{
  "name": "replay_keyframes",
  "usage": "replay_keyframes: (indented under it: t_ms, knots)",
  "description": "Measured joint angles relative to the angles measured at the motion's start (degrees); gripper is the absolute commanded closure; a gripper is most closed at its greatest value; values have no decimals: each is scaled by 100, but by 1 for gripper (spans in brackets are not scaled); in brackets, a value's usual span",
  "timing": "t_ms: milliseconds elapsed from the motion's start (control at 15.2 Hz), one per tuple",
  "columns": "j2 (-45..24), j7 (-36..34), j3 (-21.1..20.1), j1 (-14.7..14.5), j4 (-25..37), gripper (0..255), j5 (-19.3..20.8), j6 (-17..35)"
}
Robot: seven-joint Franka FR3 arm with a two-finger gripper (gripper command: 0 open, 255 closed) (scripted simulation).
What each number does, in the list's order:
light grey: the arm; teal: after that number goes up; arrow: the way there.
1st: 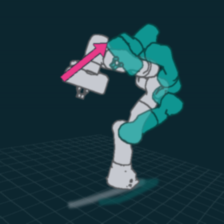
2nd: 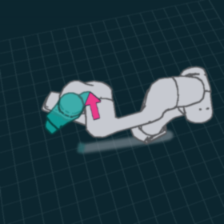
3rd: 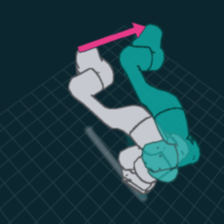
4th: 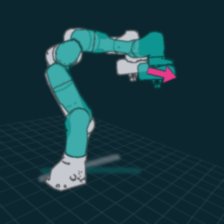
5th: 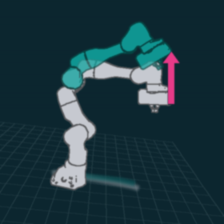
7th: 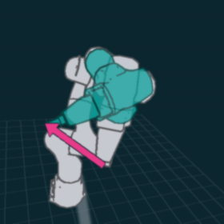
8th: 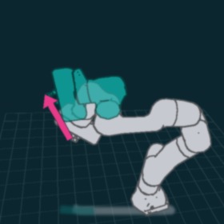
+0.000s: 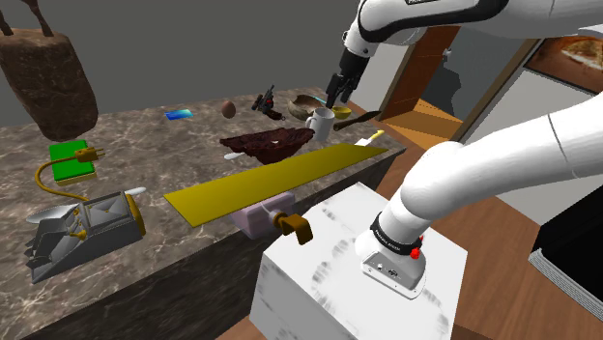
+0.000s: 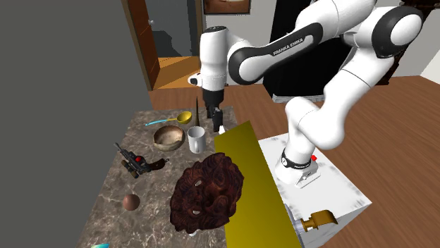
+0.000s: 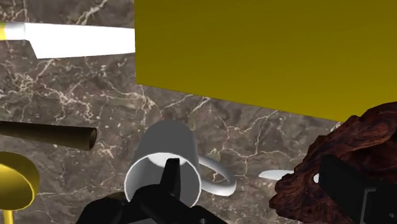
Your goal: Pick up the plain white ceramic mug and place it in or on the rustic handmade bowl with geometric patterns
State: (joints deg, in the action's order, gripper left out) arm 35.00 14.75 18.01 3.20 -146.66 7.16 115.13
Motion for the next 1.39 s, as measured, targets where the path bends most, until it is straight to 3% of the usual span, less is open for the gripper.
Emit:
replay_keyframes:
  t_ms: [396,660,1122,1386]
  knots:
    - [-953,880,758,-37,82,0,-16,1248]
    - [-1694,1551,1247,-209,315,0,-342,1952]
    - [-2279,1920,1470,-392,213,0,-723,2631]
    - [-2416,1996,1505,-438,214,0,-828,2754]
